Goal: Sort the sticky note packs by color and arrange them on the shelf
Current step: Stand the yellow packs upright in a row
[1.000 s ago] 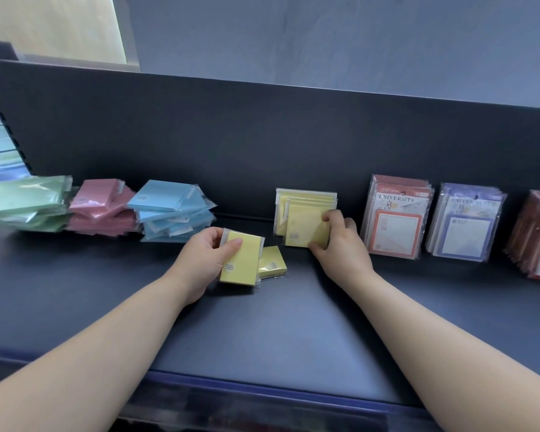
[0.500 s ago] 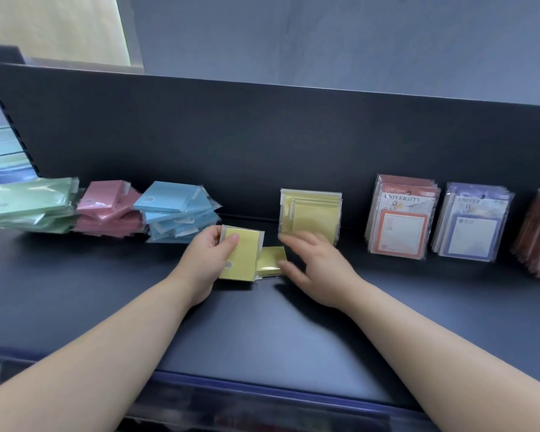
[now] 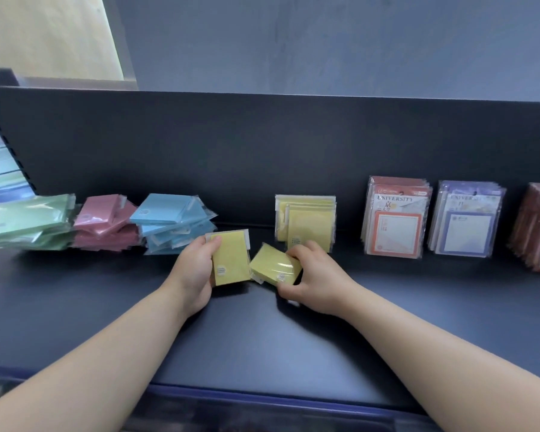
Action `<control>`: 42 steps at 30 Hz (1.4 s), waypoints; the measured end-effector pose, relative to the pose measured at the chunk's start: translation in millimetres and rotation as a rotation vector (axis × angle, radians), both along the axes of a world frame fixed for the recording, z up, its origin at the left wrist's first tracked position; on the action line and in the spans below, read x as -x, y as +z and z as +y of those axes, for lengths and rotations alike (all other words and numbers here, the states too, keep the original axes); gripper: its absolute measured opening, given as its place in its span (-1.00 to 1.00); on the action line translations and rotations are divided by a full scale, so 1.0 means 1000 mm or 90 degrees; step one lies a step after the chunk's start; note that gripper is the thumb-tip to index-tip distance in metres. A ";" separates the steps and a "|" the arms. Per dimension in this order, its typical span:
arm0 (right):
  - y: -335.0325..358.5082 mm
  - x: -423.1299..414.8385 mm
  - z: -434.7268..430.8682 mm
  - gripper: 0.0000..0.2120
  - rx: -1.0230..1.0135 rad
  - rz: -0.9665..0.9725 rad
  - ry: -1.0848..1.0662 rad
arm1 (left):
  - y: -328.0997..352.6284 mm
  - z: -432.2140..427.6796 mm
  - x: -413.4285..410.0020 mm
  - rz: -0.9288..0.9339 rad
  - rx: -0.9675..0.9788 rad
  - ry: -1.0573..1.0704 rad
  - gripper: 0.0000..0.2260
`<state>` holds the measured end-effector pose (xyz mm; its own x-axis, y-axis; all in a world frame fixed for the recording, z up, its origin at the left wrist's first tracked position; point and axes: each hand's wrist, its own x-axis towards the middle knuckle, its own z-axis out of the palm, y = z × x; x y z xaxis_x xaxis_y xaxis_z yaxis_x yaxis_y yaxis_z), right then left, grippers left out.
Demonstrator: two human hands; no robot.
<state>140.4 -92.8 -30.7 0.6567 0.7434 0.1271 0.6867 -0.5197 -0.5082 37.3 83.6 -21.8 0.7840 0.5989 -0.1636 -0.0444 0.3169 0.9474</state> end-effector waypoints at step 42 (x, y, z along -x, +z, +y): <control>-0.013 -0.045 -0.017 -0.39 -0.145 0.049 -0.208 | -0.020 -0.093 -0.076 0.111 -0.540 -0.058 -0.41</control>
